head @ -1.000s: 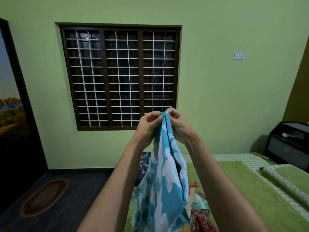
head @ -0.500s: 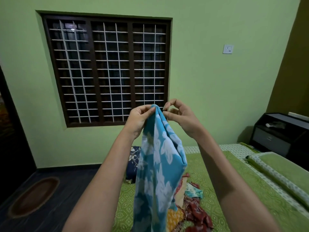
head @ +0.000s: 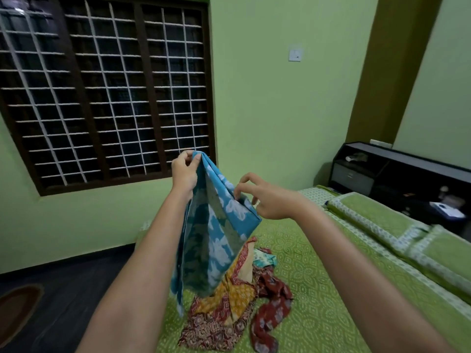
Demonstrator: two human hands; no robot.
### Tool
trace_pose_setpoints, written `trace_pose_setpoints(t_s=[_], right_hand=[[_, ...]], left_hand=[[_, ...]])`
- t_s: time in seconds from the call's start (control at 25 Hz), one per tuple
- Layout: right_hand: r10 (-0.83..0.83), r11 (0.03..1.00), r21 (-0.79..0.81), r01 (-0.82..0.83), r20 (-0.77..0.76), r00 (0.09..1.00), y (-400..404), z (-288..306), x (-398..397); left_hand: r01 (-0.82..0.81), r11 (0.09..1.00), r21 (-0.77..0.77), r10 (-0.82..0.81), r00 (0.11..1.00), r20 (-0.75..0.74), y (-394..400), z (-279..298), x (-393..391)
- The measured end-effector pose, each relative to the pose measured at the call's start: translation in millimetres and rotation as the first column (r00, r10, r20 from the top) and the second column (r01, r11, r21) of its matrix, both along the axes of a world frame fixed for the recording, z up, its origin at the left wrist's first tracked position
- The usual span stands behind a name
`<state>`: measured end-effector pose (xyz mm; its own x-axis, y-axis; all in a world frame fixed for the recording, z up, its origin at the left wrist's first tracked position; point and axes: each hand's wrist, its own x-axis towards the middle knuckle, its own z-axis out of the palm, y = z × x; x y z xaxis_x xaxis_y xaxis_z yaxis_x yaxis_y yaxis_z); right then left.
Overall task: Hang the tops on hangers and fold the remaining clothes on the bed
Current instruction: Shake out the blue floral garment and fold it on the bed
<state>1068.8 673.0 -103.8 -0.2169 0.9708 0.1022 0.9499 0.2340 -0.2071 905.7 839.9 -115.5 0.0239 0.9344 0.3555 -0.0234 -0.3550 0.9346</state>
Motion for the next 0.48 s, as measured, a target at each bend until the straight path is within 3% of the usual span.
trace_pose_setpoints(t_s=[0.12, 0.2, 0.28, 0.4, 0.48], right_hand=[[-0.161, 0.961, -0.195, 0.193, 0.172, 0.972, -9.8, -26.8, 16.5], [-0.294, 0.896, -0.303, 0.323, 0.140, 0.946, -22.4, -35.8, 38.5], [-0.431, 0.849, -0.267, 0.456, 0.148, 0.890, -34.8, -33.2, 70.5], [-0.570, 0.788, -0.054, 0.613, 0.314, 0.760, -62.2, -23.3, 116.5], [-0.556, 0.795, -0.077, 0.601, 0.304, 0.774, -88.3, -20.6, 143.0]], left_hand=[[0.034, 0.999, -0.017, -0.034, 0.999, -0.023, 5.2, -13.7, 11.9], [0.043, 0.999, 0.033, -0.038, 0.990, -0.136, 5.4, -26.0, 22.3], [0.139, 0.988, 0.061, -0.117, 0.954, -0.276, 0.4, -40.9, 35.0], [0.306, 0.952, 0.010, -0.278, 0.876, -0.393, -23.0, -59.3, 56.2], [0.345, 0.939, -0.003, -0.297, 0.806, -0.512, -45.9, -69.3, 72.7]])
